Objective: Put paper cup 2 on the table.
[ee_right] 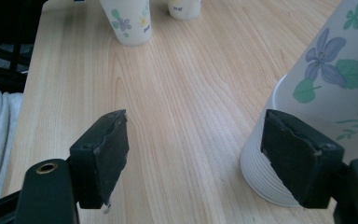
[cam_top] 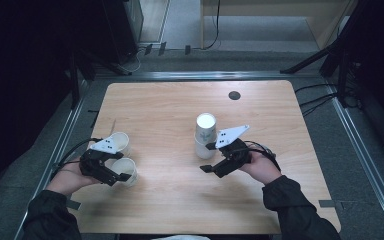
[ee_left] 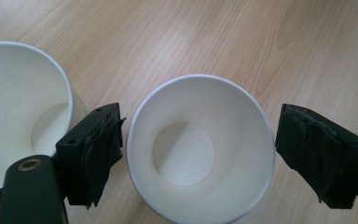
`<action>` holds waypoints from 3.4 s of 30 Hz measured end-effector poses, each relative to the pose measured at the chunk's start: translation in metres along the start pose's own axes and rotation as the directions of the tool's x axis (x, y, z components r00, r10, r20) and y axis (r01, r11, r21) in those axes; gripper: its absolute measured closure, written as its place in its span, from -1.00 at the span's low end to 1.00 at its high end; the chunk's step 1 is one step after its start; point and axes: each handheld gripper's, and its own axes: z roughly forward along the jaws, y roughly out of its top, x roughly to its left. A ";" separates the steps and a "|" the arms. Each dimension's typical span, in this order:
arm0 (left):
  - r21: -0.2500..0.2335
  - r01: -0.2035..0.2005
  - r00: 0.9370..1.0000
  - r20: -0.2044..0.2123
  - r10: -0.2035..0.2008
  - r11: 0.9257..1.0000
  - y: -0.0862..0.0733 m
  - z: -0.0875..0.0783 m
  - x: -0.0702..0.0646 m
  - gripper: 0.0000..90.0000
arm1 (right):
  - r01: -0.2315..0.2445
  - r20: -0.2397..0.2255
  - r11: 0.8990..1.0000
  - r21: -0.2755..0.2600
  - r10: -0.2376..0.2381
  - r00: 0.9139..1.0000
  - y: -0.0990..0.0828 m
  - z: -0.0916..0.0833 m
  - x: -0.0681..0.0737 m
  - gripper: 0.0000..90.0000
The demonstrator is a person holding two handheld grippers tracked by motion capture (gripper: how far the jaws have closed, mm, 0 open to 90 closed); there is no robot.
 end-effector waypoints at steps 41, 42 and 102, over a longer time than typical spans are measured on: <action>-0.158 -0.010 0.997 0.078 0.023 0.987 0.109 0.035 -0.031 -0.65 | -0.059 0.080 0.998 -0.002 0.059 0.995 -0.030 -0.027 0.025 -0.48; -0.157 -0.008 0.997 0.076 0.020 0.988 0.111 0.037 -0.032 -0.65 | -0.063 0.082 0.998 -0.003 0.063 0.995 -0.030 -0.028 0.025 -0.48; -0.176 0.121 0.990 0.099 -0.105 0.977 0.125 0.101 -0.102 -0.65 | -0.032 0.057 0.999 0.026 0.030 0.998 -0.029 -0.020 0.027 -0.48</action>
